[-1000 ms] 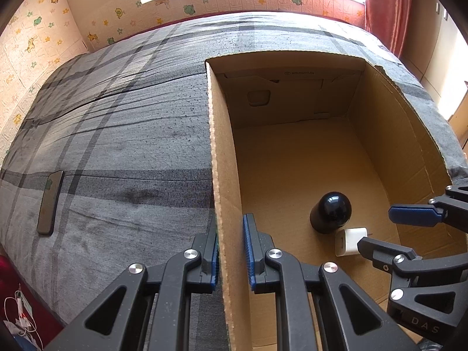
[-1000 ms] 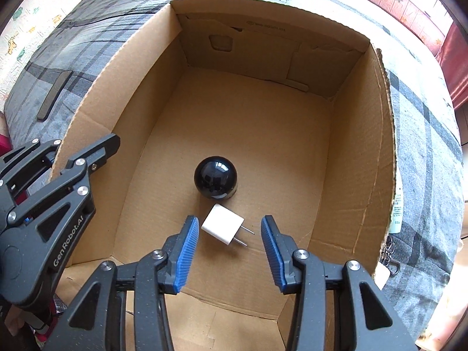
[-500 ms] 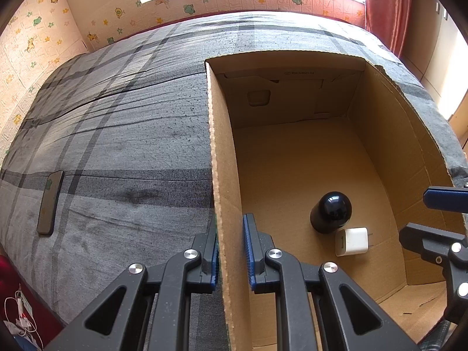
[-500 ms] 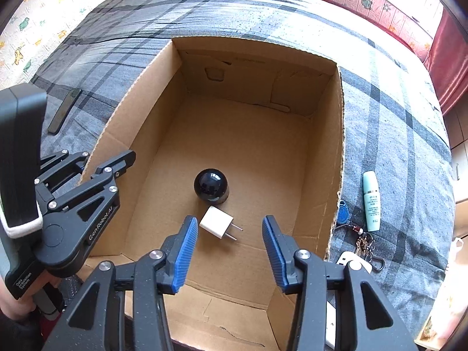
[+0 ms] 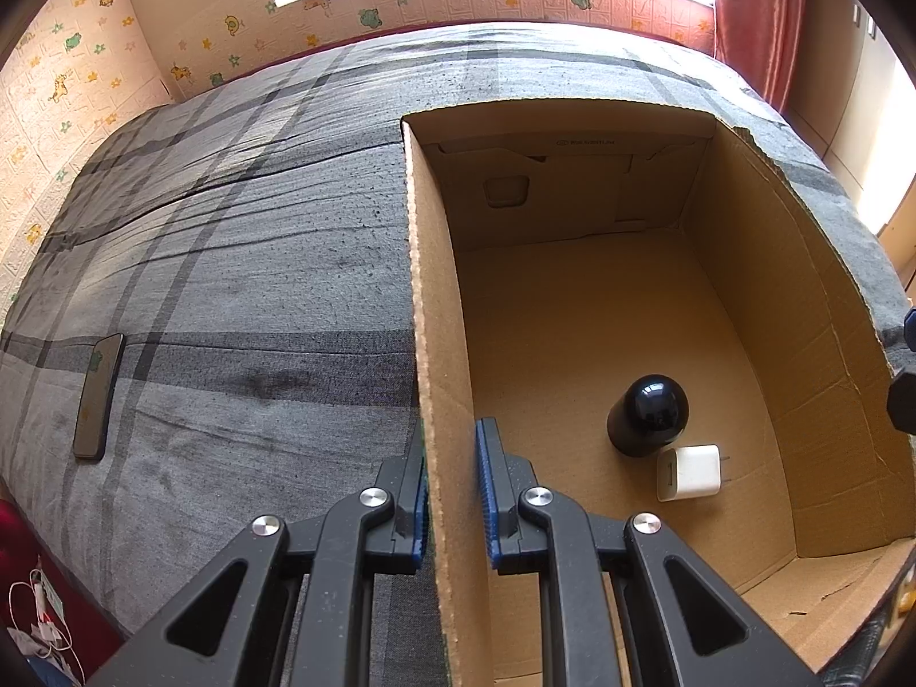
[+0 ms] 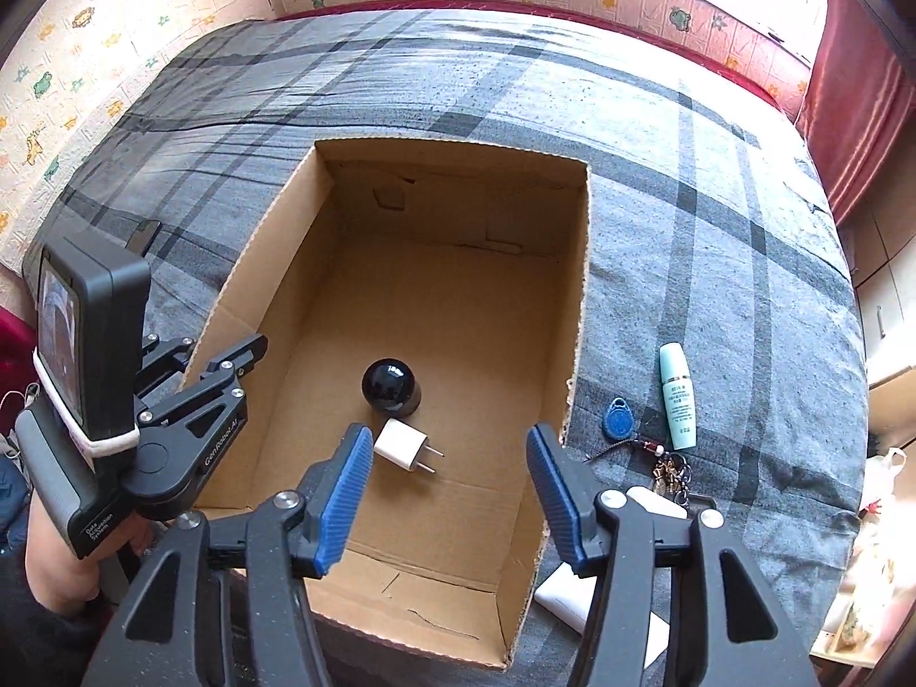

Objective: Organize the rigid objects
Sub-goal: 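Withdraw the right tool from the box toward the remaining items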

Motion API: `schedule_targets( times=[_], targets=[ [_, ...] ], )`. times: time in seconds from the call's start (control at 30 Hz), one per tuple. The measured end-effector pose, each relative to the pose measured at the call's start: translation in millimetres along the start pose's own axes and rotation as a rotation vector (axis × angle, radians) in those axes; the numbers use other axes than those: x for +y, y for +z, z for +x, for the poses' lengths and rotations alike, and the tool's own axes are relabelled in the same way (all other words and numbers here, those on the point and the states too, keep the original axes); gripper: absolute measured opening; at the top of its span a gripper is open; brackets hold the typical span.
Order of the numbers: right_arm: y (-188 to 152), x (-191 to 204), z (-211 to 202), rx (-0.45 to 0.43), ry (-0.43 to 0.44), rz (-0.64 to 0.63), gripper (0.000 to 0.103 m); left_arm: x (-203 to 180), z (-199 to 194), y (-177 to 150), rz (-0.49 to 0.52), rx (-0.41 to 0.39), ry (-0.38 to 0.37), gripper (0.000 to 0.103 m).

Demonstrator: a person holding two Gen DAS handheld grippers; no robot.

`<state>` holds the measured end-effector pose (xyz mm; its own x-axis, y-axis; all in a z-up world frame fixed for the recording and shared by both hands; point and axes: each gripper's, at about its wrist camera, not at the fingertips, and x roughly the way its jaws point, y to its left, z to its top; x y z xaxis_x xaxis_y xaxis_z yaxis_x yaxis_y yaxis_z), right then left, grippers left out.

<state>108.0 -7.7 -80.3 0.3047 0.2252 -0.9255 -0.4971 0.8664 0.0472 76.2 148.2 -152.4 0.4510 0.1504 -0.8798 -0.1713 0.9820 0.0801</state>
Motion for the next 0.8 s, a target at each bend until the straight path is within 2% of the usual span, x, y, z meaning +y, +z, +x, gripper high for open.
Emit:
schedule_targets(
  times=[0.33,0.47,0.53,0.7,0.8],
  targets=[
    [-1.1,-38.3,-20.0,-0.056,-0.037,0.083,0.076,-0.2,0.2,-0.2,0.005,0.001,0.004,0.016],
    [-2.7,-57.1,-20.5,-0.062,-0.080,0.112,0.080,-0.7,0.2,0.0,0.005,0.002,0.003,0.016],
    [-4.3,-67.5,-20.7,-0.065,-0.086,0.131,0.086,-0.7,0.1,0.1,0.005,0.001,0.003,0.016],
    [-12.1,-90.1,-18.2,-0.059,-0.106,0.162,0.092,-0.7,0.2,0.1,0.005,0.002,0.003,0.016],
    [-17.3,-101.6,-14.7,-0.054,-0.113,0.183,0.101,-0.8,0.3,-0.1,0.005,0.002,0.003,0.016]
  ],
)
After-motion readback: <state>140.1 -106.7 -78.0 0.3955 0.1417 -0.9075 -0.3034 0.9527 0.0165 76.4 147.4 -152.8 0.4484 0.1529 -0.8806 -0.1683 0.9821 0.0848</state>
